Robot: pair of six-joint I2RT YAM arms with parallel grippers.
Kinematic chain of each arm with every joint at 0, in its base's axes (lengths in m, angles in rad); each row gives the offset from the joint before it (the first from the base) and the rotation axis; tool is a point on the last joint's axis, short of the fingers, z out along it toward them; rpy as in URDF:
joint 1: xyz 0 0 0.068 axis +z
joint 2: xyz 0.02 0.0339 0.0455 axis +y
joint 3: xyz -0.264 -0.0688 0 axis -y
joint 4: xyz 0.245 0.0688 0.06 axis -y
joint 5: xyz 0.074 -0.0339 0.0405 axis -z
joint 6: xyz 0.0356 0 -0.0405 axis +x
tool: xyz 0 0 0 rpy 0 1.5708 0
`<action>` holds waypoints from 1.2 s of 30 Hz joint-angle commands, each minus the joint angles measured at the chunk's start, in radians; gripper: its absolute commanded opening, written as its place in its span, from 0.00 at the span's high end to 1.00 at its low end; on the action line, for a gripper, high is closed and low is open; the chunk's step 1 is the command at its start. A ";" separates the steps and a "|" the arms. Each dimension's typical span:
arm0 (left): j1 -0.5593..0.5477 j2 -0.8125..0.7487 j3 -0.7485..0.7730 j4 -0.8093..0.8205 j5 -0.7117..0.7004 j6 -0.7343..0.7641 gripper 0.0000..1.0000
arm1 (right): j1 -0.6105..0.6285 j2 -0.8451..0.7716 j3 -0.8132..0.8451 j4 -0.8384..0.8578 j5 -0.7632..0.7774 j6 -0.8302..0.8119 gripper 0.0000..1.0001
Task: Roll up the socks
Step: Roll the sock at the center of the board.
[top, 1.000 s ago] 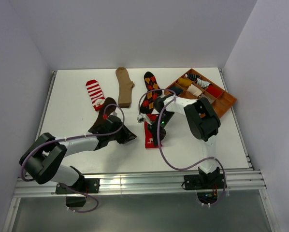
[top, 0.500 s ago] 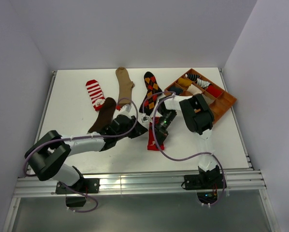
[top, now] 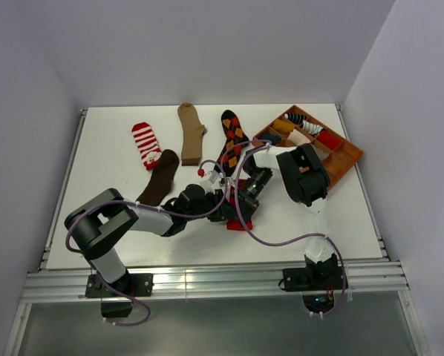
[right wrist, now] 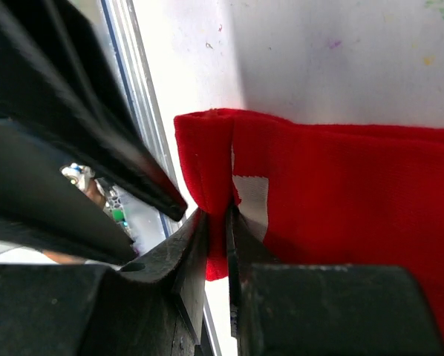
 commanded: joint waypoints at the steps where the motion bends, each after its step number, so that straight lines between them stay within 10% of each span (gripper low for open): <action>1: -0.005 0.049 -0.013 0.131 0.101 0.037 0.66 | -0.016 0.016 0.017 0.012 -0.001 0.011 0.82; 36: -0.024 0.111 0.063 -0.118 0.041 0.158 0.56 | -0.088 0.039 0.008 0.021 0.005 0.041 0.83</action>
